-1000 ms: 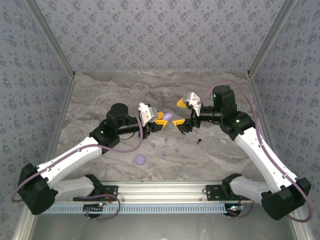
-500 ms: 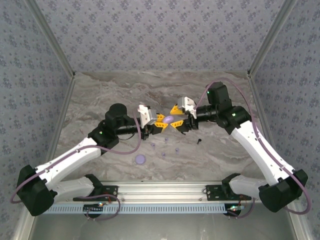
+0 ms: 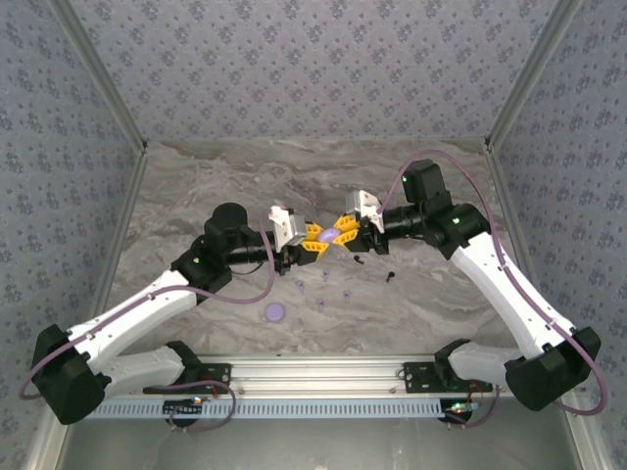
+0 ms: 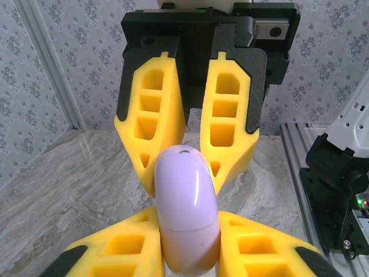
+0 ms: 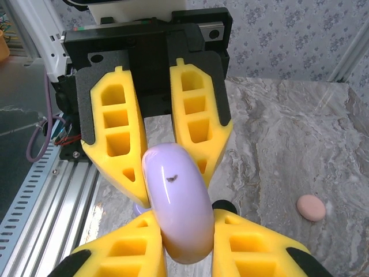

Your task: Insert the wireless bluetooth earbuds into the charging case

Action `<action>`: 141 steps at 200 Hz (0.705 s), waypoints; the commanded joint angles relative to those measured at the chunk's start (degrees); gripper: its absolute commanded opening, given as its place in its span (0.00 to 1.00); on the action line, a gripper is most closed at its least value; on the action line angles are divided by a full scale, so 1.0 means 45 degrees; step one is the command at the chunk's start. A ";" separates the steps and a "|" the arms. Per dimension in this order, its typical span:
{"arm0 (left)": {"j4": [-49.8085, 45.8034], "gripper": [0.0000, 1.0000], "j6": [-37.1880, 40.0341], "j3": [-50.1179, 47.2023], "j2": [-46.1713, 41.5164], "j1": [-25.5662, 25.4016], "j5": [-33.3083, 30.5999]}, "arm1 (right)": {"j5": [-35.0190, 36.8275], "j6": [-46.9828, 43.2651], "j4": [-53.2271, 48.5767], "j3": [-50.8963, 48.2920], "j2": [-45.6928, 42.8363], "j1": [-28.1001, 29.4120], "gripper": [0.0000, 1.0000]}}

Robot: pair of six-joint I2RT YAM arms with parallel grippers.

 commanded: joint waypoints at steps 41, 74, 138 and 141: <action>0.0371 0.36 -0.0037 0.0011 -0.0082 -0.0057 -0.0332 | -0.0547 0.0065 -0.0275 0.0482 -0.0371 0.0002 0.19; 0.0352 0.41 -0.0011 0.0040 -0.0013 -0.0056 -0.0392 | -0.0631 0.0203 -0.0171 0.0453 -0.0370 -0.0002 0.19; 0.0353 0.29 -0.0049 0.0118 0.0120 -0.0055 -0.0281 | -0.0555 0.0473 0.0032 0.0422 -0.0217 0.0079 0.20; 0.0353 0.28 -0.0058 0.0125 0.0119 -0.0052 -0.0279 | -0.0553 0.0491 0.0046 0.0425 -0.0215 0.0067 0.20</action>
